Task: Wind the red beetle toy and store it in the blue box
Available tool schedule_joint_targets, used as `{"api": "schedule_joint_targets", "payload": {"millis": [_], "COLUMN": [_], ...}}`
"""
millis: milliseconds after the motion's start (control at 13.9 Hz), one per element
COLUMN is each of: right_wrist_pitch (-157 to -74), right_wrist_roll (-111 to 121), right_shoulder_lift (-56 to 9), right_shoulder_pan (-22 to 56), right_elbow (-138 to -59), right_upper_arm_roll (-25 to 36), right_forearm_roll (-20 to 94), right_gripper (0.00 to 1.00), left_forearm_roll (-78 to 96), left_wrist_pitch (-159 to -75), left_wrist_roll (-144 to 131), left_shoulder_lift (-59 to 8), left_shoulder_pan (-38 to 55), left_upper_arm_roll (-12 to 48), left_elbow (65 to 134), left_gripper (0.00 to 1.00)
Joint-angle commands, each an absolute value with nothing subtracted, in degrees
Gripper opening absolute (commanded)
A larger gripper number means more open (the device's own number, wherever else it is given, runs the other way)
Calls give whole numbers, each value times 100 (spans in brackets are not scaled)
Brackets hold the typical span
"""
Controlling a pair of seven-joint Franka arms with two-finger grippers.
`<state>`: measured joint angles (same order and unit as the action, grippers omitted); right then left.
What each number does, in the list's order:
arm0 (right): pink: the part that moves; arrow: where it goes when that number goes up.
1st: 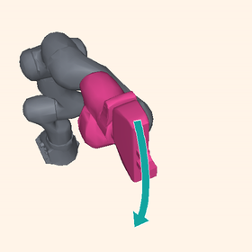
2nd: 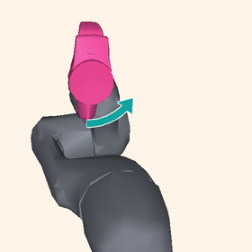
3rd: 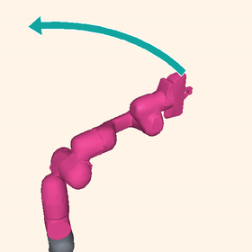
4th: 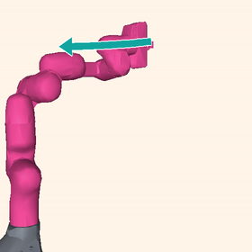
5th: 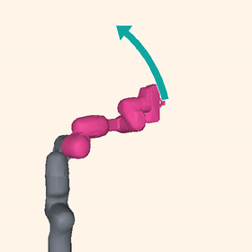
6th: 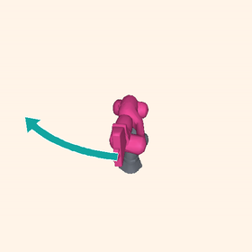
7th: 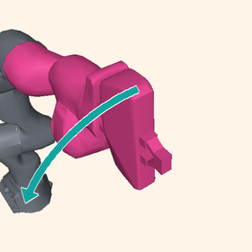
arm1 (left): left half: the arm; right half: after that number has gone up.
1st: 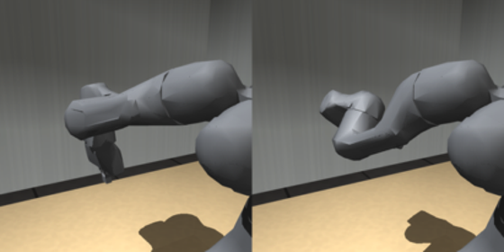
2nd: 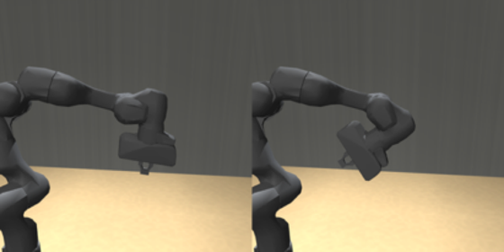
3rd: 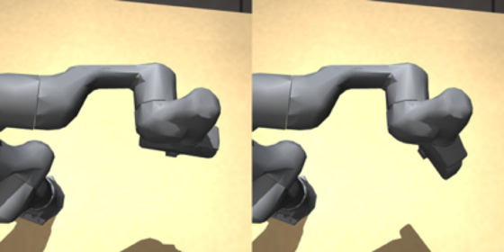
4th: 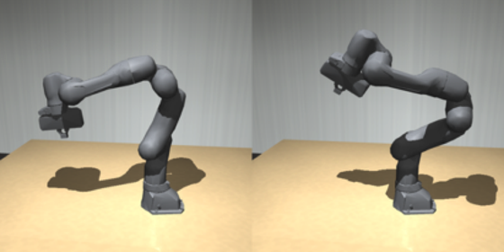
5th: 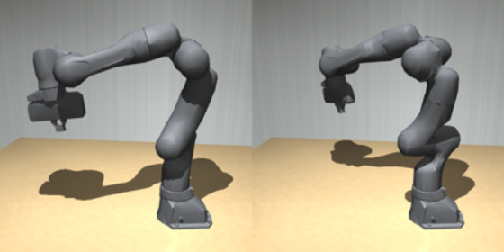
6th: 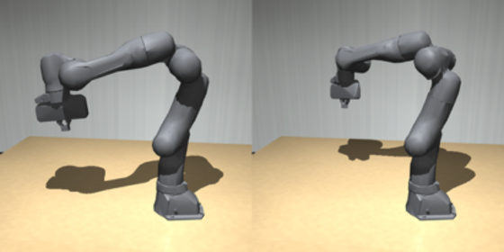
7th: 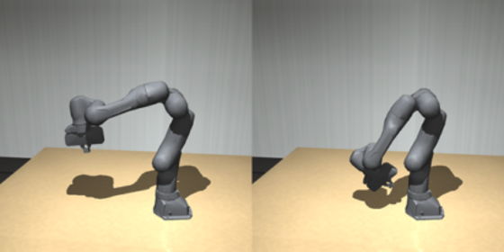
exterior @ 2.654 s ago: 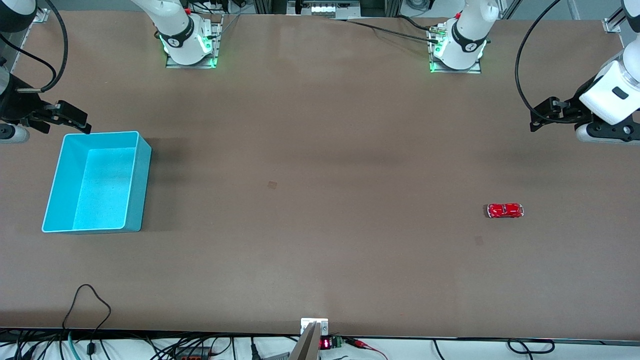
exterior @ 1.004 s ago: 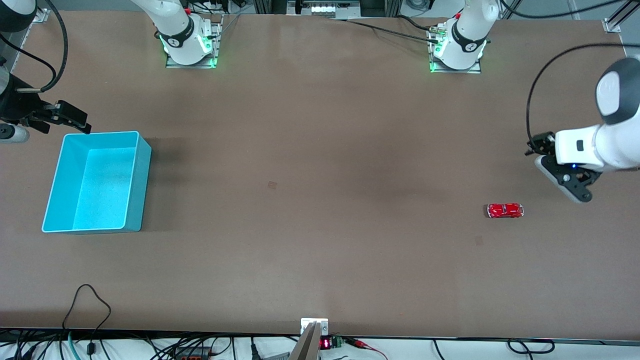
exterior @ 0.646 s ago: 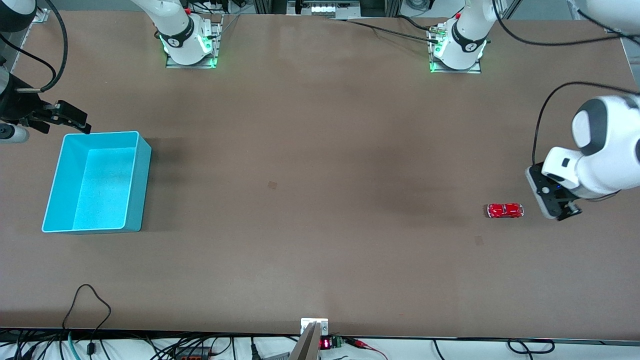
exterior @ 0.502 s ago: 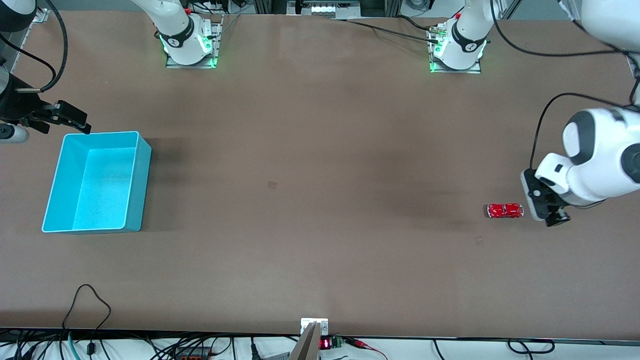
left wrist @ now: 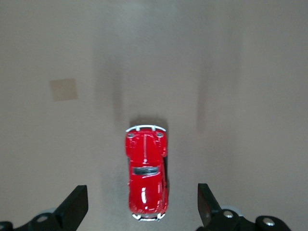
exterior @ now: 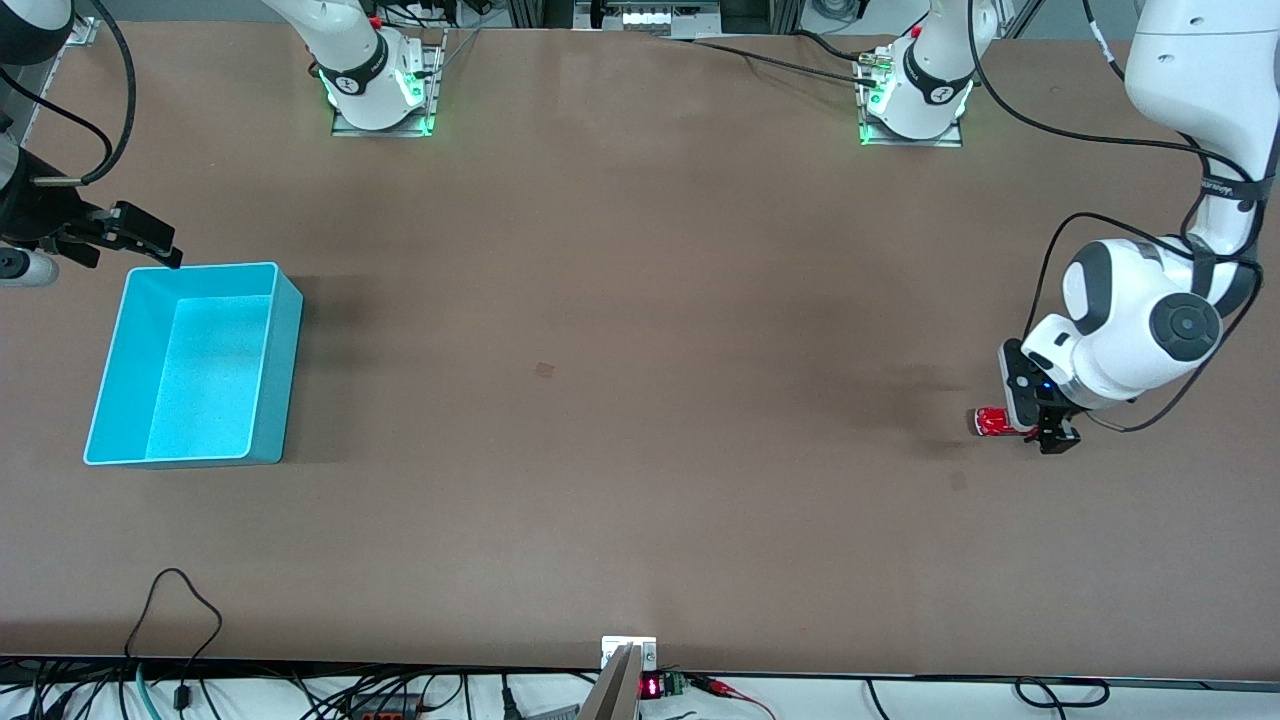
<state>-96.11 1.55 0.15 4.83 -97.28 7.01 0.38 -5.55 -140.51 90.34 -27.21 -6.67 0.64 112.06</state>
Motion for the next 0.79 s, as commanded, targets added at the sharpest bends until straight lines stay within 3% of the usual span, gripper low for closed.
{"api": "schedule_joint_targets", "payload": {"millis": [0,287,502,646,717], "right_wrist_pitch": [-9580,-9571,-9580,-9580,-9580], "right_wrist_roll": [141,141,141,141,141], "right_shoulder_lift": [-53,-53,-62,-62,-62], "right_shoulder_pan": [501,492,492,492,492], "right_elbow": [-9598,-9598,-9598,-9598,-9598], "right_upper_arm_roll": [703,703,712,712,712], "right_forearm_roll": [-18,-18,-18,-18,-18], "right_gripper": [100,100,100,100,100], "left_forearm_roll": [-624,-624,-624,-624,-624], "left_wrist_pitch": [-14238,-14299,-14423,-14423,-14432], "left_wrist_roll": [9299,9299,9299,9308,9308], "left_shoulder_lift": [-2873,-3040,-3120,-3216,-3217], "left_shoulder_pan": [-861,-870,-861,-861,-861], "left_upper_arm_roll": [88,88,97,97,97], "left_elbow": [11215,11189,11162,11022,11013], "left_gripper": [100,98,69,55,38]}}
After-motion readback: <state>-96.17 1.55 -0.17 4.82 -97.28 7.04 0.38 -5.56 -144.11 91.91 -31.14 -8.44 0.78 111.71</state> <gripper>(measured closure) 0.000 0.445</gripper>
